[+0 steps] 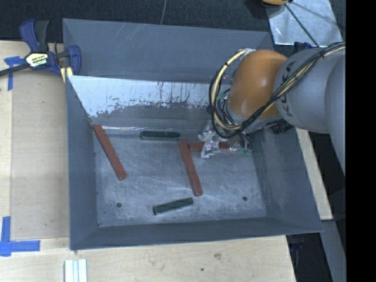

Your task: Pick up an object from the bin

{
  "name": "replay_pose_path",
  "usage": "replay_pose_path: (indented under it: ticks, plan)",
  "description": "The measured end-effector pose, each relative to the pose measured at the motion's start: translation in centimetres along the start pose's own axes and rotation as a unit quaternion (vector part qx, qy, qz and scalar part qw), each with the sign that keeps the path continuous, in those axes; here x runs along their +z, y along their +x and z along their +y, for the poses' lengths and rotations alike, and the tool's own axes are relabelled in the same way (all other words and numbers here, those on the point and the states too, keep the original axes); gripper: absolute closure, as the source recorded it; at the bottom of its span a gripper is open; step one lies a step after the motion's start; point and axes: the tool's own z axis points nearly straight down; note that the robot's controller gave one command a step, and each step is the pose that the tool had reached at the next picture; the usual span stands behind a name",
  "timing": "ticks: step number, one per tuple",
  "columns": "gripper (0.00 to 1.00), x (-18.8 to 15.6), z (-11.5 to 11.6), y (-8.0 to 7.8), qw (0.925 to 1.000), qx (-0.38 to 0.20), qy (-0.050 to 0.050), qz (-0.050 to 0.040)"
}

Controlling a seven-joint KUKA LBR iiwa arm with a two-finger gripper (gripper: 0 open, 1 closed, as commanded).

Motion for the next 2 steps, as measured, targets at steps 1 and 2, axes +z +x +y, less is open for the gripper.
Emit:
replay_pose_path:
  ticks: [1, 2]
  plan:
    - [1.0, 0.0, 0.0, 0.0, 1.0, 0.0, 0.0, 0.0]
    - [1.0, -14.9, 0.6, 2.2, 0.9994, 0.033, 0.001, 0.0092]
